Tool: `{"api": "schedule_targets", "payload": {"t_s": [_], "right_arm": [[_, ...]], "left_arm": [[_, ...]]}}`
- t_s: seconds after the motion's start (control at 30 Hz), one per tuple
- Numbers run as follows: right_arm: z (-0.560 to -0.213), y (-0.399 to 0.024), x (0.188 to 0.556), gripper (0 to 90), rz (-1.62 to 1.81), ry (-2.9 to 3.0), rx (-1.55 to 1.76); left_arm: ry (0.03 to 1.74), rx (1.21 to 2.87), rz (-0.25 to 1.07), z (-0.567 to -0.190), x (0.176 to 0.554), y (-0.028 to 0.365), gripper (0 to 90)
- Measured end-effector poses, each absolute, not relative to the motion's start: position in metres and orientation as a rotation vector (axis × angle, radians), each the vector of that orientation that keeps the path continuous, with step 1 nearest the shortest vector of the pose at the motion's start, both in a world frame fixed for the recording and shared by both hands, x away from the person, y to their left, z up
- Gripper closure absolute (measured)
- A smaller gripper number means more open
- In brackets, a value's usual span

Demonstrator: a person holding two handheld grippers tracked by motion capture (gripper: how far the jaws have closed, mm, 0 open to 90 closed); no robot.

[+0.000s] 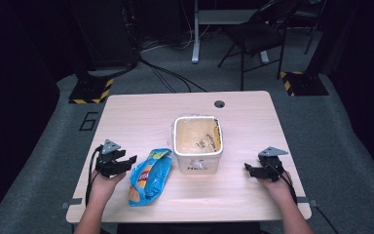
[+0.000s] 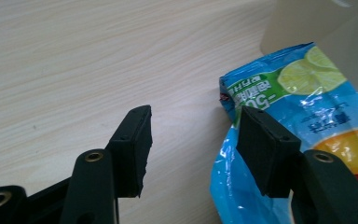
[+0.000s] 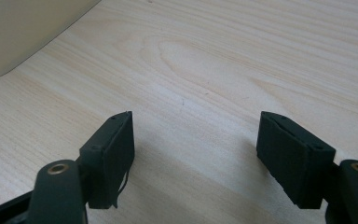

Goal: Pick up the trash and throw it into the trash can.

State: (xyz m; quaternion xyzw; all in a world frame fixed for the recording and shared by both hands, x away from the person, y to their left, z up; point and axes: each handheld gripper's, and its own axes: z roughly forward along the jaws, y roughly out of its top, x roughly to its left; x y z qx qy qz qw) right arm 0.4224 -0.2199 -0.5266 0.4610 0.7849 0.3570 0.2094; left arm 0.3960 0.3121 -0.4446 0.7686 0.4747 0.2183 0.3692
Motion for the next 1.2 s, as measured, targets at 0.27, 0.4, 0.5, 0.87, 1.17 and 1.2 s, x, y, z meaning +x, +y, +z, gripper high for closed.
{"api": "schedule_targets", "payload": {"t_s": [0.27, 0.4, 0.5, 0.87, 1.17, 1.2], "right_arm": [[-0.527, -0.220, 0.422, 26.9, 0.993, 2.183, 1.282], [-0.527, -0.220, 0.422, 26.9, 0.993, 2.183, 1.283], [-0.527, -0.220, 0.422, 26.9, 0.993, 2.183, 1.282], [-0.527, -0.220, 0.422, 26.9, 0.993, 2.183, 1.283], [-0.527, -0.220, 0.422, 26.9, 0.994, 2.183, 1.283], [-0.527, -0.220, 0.422, 26.9, 0.994, 2.183, 1.282]], "left_arm": [[1.184, 1.986, 0.532, -0.438, 0.393, 0.299, 49.7], [1.172, 1.996, 0.521, -0.439, 0.391, 0.293, 51.7], [1.168, 2.000, 0.516, -0.439, 0.390, 0.290, 52.8], [1.131, 2.025, 0.468, -0.434, 0.386, 0.272, 53.8], [1.074, 2.081, 0.473, -0.430, 0.383, 0.257, 54.4], [1.073, 2.082, 0.473, -0.430, 0.382, 0.255, 54.8]]}}
